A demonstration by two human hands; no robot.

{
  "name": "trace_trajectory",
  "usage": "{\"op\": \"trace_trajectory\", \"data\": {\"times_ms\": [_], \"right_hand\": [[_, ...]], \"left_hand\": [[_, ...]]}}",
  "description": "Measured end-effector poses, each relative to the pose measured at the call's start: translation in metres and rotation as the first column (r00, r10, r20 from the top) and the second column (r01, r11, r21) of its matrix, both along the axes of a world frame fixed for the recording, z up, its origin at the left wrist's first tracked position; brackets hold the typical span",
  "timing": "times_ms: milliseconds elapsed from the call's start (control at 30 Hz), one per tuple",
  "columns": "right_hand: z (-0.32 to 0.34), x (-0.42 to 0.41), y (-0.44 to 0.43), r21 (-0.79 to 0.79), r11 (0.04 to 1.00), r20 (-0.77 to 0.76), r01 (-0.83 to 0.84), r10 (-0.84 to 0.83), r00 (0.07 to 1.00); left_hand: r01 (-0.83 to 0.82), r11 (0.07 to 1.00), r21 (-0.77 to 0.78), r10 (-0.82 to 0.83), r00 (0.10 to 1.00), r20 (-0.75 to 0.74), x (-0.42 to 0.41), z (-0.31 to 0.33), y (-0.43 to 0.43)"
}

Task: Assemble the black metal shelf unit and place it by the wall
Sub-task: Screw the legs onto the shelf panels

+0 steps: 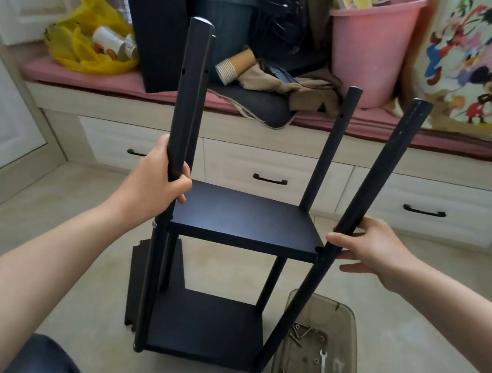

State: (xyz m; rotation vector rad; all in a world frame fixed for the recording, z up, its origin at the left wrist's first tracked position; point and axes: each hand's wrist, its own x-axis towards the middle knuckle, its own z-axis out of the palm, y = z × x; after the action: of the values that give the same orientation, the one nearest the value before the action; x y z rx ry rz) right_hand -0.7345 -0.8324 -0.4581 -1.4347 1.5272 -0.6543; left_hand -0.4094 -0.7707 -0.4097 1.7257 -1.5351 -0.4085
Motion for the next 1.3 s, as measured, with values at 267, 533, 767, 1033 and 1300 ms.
{"op": "trace_trajectory", "data": {"times_ms": [267, 533, 767, 1033, 1300], "right_hand": [[0.001, -0.025, 0.011, -0.078, 0.996, 0.003, 0.046, -0.045, 0.999], [0.003, -0.025, 0.014, -0.193, 0.981, -0.077, 0.003, -0.019, 0.997], [0.005, -0.024, 0.009, -0.176, 0.983, -0.147, -0.047, 0.021, 0.989], [0.018, -0.025, 0.011, 0.100, 0.967, -0.300, -0.233, 0.253, 0.920], [0.019, -0.018, 0.028, 0.114, 0.933, -0.320, -0.340, 0.359, 0.877]], "left_hand": [[0.063, 0.996, 0.071, -0.061, 0.998, -0.029, -0.006, -0.016, -0.017], [0.054, 0.994, 0.096, -0.047, 0.996, -0.073, -0.001, -0.036, -0.016], [0.018, 0.996, 0.084, -0.011, 0.997, -0.079, 0.002, -0.041, -0.018], [-0.079, 0.993, 0.089, 0.080, 0.997, -0.007, 0.003, -0.042, -0.002], [-0.191, 0.976, 0.101, 0.180, 0.978, 0.109, -0.002, -0.041, 0.014]]}}
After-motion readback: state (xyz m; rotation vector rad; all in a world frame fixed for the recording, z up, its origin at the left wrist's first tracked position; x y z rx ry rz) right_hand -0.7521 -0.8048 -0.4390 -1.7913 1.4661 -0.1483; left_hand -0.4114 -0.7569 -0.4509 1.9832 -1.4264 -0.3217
